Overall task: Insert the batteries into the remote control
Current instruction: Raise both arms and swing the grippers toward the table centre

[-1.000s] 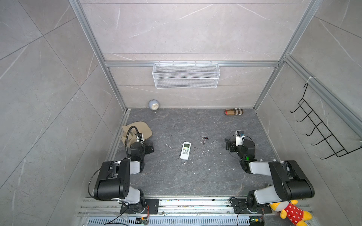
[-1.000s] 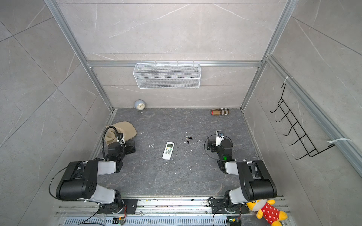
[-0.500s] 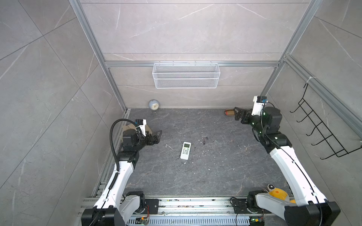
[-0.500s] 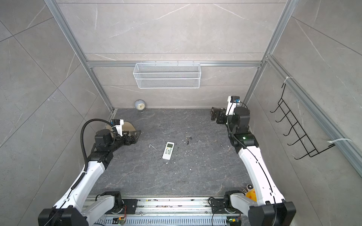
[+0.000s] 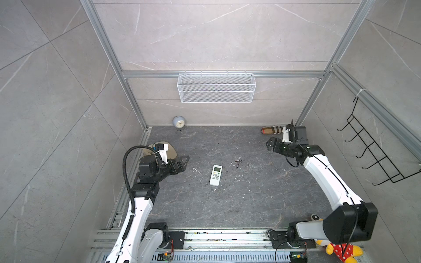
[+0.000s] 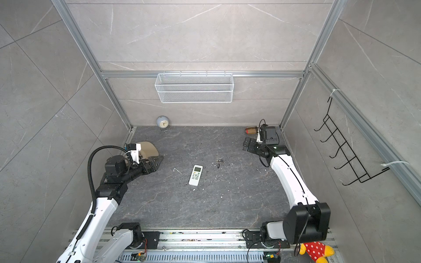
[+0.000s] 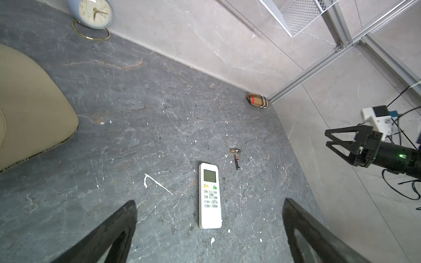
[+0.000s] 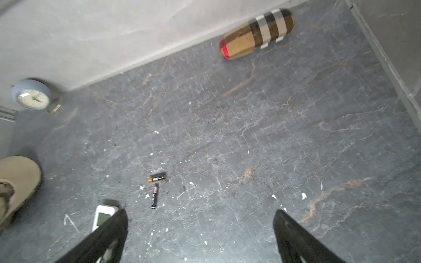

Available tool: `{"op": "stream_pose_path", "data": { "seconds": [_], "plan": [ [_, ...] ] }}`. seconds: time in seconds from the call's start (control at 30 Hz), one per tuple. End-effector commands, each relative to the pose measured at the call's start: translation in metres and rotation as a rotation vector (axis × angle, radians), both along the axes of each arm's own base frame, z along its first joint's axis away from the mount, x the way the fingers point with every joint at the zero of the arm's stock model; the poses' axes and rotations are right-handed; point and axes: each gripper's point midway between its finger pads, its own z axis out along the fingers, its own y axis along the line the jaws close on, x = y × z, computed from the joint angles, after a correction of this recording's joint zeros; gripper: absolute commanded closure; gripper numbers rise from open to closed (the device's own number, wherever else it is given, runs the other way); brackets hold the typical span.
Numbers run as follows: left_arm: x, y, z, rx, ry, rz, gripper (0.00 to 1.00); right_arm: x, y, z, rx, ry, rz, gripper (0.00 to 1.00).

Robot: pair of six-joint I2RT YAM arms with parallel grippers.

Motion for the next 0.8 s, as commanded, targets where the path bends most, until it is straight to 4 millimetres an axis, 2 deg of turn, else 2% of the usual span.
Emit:
{"op": "stream_pose_path", "data": {
  "seconds": [0.0,0.13,0.2,0.23,0.33,0.4,0.5,0.6,0.67,0.77],
  "plan": [
    [-0.004,0.012,0.013,-0.030,0.014,0.101,0.00,-0.002,0.000,0.019,0.046,-0.080,-0.026,0.01],
    [-0.012,0.052,0.003,-0.048,0.071,0.376,0.00,-0.012,-0.034,0.030,-0.014,-0.192,-0.212,0.01],
    [-0.012,0.066,0.003,-0.026,0.042,0.455,0.00,-0.013,-0.052,0.027,-0.051,-0.255,-0.309,0.02],
    [-0.011,0.071,0.004,-0.025,0.040,0.487,0.00,-0.013,-0.052,0.023,-0.045,-0.266,-0.310,0.04],
    [-0.003,0.063,0.002,-0.024,0.058,0.441,0.00,-0.015,-0.041,0.014,0.000,-0.231,-0.253,0.04],
    [0.004,0.050,-0.003,-0.064,0.080,0.376,0.00,-0.017,-0.033,0.007,0.020,-0.170,-0.210,0.01],
    [0.014,0.040,-0.021,-0.138,0.130,0.346,0.00,-0.027,-0.034,-0.003,0.003,-0.076,-0.216,0.01],
    [0.021,0.038,-0.043,-0.142,0.207,0.354,0.00,-0.033,-0.037,-0.011,0.009,-0.095,-0.232,0.01],
    [0.023,0.039,-0.059,-0.138,0.263,0.381,0.00,-0.038,-0.028,-0.012,0.031,-0.093,-0.180,0.01],
    [0.023,0.039,-0.078,-0.114,0.310,0.452,0.00,-0.042,0.002,-0.011,0.109,-0.125,-0.024,0.01]
  ]
}}
